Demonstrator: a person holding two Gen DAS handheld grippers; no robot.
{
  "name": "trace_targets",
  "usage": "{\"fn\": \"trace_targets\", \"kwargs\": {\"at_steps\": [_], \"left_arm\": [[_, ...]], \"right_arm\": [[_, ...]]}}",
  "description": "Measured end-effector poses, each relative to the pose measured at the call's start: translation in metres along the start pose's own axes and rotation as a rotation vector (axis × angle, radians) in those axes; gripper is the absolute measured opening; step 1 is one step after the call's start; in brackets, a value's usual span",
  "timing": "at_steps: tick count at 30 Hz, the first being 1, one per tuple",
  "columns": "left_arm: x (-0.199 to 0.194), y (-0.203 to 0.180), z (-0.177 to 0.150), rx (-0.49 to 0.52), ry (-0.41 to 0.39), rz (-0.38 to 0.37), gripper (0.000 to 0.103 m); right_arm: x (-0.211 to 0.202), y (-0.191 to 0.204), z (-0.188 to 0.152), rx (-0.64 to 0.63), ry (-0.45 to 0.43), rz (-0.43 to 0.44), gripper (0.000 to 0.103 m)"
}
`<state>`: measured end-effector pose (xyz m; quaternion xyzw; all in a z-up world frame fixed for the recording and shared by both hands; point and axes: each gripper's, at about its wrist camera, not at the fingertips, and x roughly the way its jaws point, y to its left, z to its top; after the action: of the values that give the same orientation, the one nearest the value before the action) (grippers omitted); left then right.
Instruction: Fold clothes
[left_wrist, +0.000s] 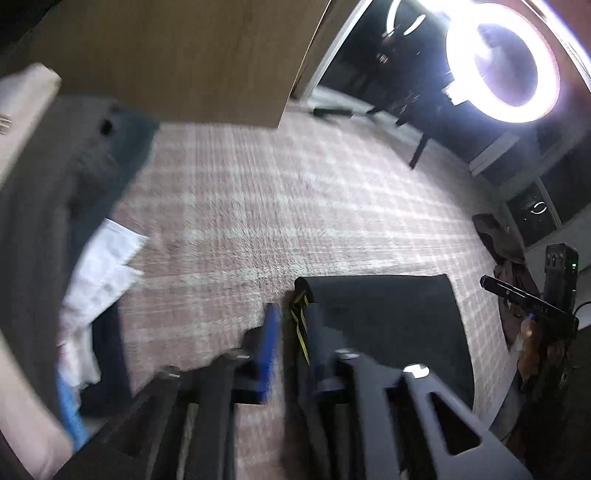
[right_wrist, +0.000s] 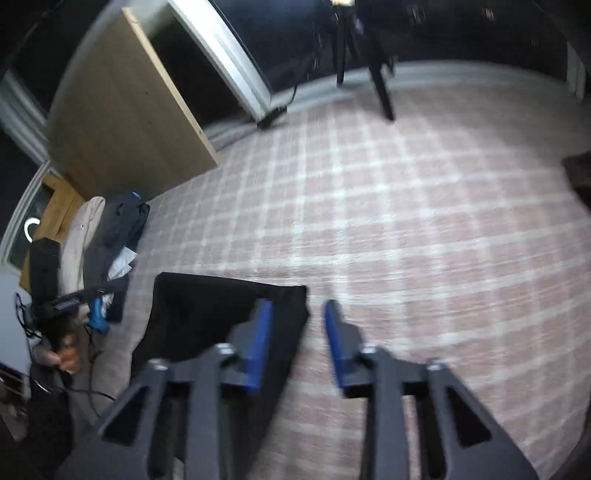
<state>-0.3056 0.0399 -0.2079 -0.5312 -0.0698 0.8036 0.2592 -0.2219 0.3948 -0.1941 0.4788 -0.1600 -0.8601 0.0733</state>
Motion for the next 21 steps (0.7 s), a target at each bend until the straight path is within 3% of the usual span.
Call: {"fn": "trace_targets", "kwargs": {"at_steps": [3, 11, 12, 14, 18, 21], "left_arm": [[-0.001, -0.012, -0.009, 0.052, 0.0, -0.017, 0.034], [0.064, -0.034, -0.003, 0.141, 0.082, 0.092, 0.039], [0.071, -0.037, -0.003, 0.157, 0.092, 0.112, 0.039], [0.079, -0.04, -0.003, 0.177, 0.095, 0.15, 0.039], [0.088, -0.042, -0.001, 0.188, 0.081, 0.188, 0.041], [0.09, -0.046, -0.003, 0.221, 0.069, 0.2, 0.043]], "right_arm": [[0.007, 0.001, -0.007, -0.031, 0.007, 0.007, 0.036], [0.057, 0.018, -0.006, -0.093, 0.038, -0.006, 0.037], [0.06, 0.02, -0.006, -0.097, 0.035, -0.012, 0.039], [0.065, 0.025, -0.006, -0.111, 0.029, -0.03, 0.055], [0.078, 0.034, -0.009, -0.176, 0.038, -0.078, 0.058], [0.082, 0.035, -0.011, -0.211, 0.021, -0.098, 0.066]]}}
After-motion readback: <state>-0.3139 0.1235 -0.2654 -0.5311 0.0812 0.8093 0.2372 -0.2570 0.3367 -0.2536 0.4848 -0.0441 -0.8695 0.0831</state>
